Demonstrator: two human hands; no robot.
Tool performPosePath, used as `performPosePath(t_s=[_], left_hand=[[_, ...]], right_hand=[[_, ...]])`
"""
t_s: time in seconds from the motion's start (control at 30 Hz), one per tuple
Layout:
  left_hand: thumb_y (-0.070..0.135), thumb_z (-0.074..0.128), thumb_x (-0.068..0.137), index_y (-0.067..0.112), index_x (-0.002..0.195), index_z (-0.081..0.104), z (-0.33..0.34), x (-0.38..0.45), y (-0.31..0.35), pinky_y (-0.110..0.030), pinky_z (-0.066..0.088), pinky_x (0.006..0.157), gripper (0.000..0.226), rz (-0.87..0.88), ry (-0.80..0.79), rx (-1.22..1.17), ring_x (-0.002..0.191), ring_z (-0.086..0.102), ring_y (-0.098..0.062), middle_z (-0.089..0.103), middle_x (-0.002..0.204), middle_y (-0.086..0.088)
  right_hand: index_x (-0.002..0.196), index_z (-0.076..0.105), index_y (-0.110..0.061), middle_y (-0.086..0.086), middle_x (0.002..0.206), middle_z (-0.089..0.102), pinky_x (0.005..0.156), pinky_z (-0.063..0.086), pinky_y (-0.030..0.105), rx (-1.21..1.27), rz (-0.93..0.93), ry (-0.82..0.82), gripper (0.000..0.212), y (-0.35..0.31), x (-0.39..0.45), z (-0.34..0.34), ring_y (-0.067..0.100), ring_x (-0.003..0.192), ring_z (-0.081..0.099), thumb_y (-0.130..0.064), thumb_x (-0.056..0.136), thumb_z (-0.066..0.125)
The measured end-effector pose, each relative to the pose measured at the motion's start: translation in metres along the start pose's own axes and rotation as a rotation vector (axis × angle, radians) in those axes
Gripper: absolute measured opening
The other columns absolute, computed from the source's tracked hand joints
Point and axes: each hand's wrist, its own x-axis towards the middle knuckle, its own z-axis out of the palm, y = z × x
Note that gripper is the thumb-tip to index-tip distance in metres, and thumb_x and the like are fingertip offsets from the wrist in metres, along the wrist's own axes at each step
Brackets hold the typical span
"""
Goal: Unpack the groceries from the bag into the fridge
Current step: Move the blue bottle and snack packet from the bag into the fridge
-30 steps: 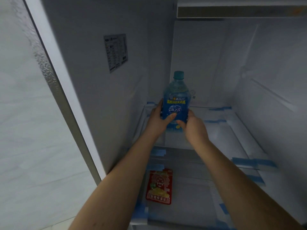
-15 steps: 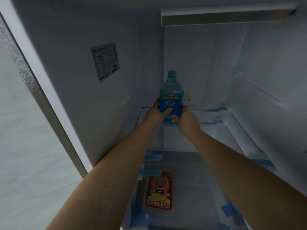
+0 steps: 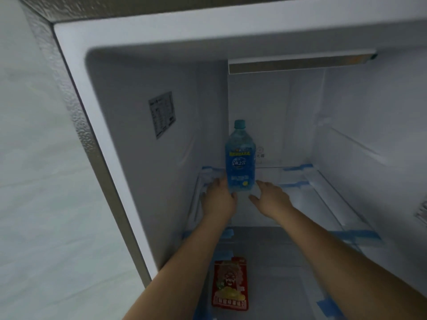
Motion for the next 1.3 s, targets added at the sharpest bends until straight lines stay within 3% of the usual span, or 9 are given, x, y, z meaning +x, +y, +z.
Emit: performPosePath(t_s=[0.1, 0.23, 0.6, 0.67, 0.77, 0.87, 1.0, 1.2, 1.3], left_hand=[[0.032, 0.041, 0.1, 0.016, 0.155, 0.013, 0.002, -0.026, 0.001, -0.058, 0.009, 0.118, 0.064, 0.051, -0.105, 0.346, 0.147, 0.019, -0.025, 0.021, 0.161, -0.01], [0.038, 0.031, 0.102, 0.018, 0.156, 0.003, -0.002, -0.054, 0.001, -0.055, 0.0, 0.119, 0.064, 0.138, -0.112, 0.363, 0.151, 0.006, -0.024, 0.008, 0.165, -0.008], [0.043, 0.029, 0.103, 0.02, 0.156, 0.01, -0.024, -0.118, -0.01, -0.045, 0.003, 0.122, 0.062, 0.369, -0.129, 0.284, 0.151, 0.007, -0.026, 0.011, 0.165, -0.006], [0.044, 0.031, 0.102, 0.021, 0.156, 0.015, -0.022, -0.134, -0.012, -0.046, 0.009, 0.121, 0.06, 0.422, -0.125, 0.279, 0.15, 0.013, -0.027, 0.018, 0.163, -0.007], [0.049, 0.033, 0.099, 0.022, 0.149, 0.038, -0.023, -0.155, -0.018, -0.05, 0.029, 0.113, 0.057, 0.513, -0.054, 0.282, 0.14, 0.039, -0.032, 0.044, 0.151, -0.009], [0.055, 0.022, 0.096, 0.026, 0.148, 0.04, -0.03, -0.171, -0.021, -0.05, 0.025, 0.115, 0.062, 0.512, -0.053, 0.296, 0.141, 0.038, -0.031, 0.045, 0.151, -0.006], [0.062, 0.005, 0.09, 0.031, 0.151, 0.033, -0.038, -0.193, -0.014, -0.046, 0.01, 0.12, 0.073, 0.495, -0.095, 0.326, 0.149, 0.021, -0.026, 0.031, 0.159, -0.002], [0.055, 0.021, 0.097, 0.025, 0.141, 0.051, -0.032, -0.245, 0.013, -0.05, 0.033, 0.113, 0.062, 0.493, -0.055, 0.336, 0.14, 0.04, -0.028, 0.05, 0.147, -0.005], [0.047, 0.026, 0.098, 0.022, 0.139, 0.054, -0.034, -0.277, 0.029, -0.048, 0.033, 0.111, 0.055, 0.488, -0.019, 0.339, 0.138, 0.043, -0.028, 0.053, 0.144, -0.004]], right_hand=[[0.15, 0.025, -0.017, 0.011, 0.151, 0.036, 0.106, 0.034, 0.037, -0.064, 0.007, 0.009, 0.061, 0.0, -0.017, 0.001, 0.03, 0.132, 0.037, -0.045, 0.098, 0.039], [0.15, 0.025, -0.016, 0.011, 0.155, 0.028, 0.112, 0.025, 0.035, -0.099, 0.0, 0.044, 0.057, -0.002, -0.054, 0.002, 0.029, 0.138, 0.03, -0.042, 0.1, 0.036], [0.151, 0.019, -0.024, 0.003, 0.159, 0.019, 0.117, 0.013, 0.04, -0.27, 0.078, 0.094, 0.059, -0.007, -0.172, -0.005, 0.025, 0.145, 0.017, -0.045, 0.099, 0.033], [0.15, 0.024, -0.022, 0.004, 0.158, 0.023, 0.116, 0.015, 0.042, -0.301, 0.076, 0.089, 0.057, -0.006, -0.191, -0.004, 0.026, 0.144, 0.02, -0.045, 0.099, 0.034], [0.14, 0.044, -0.016, 0.011, 0.146, 0.045, 0.111, 0.029, 0.046, -0.31, 0.071, 0.137, 0.054, -0.005, -0.22, -0.003, 0.033, 0.135, 0.039, -0.044, 0.095, 0.036], [0.131, 0.054, -0.014, 0.011, 0.133, 0.058, 0.105, 0.037, 0.046, -0.313, 0.09, 0.135, 0.062, 0.0, -0.243, -0.006, 0.032, 0.128, 0.048, -0.048, 0.09, 0.023], [0.139, 0.046, -0.02, 0.005, 0.143, 0.049, 0.111, 0.027, 0.044, -0.281, 0.089, 0.128, 0.075, 0.006, -0.266, -0.008, 0.027, 0.136, 0.039, -0.054, 0.087, 0.005], [0.144, 0.039, -0.023, 0.003, 0.152, 0.037, 0.117, 0.016, 0.044, -0.216, 0.037, 0.08, 0.085, 0.027, -0.31, -0.009, 0.024, 0.142, 0.028, -0.062, 0.085, -0.009], [0.138, 0.046, -0.023, 0.003, 0.147, 0.045, 0.114, 0.022, 0.046, -0.233, 0.021, 0.062, 0.082, 0.042, -0.332, -0.014, 0.026, 0.138, 0.037, -0.06, 0.09, -0.008]])
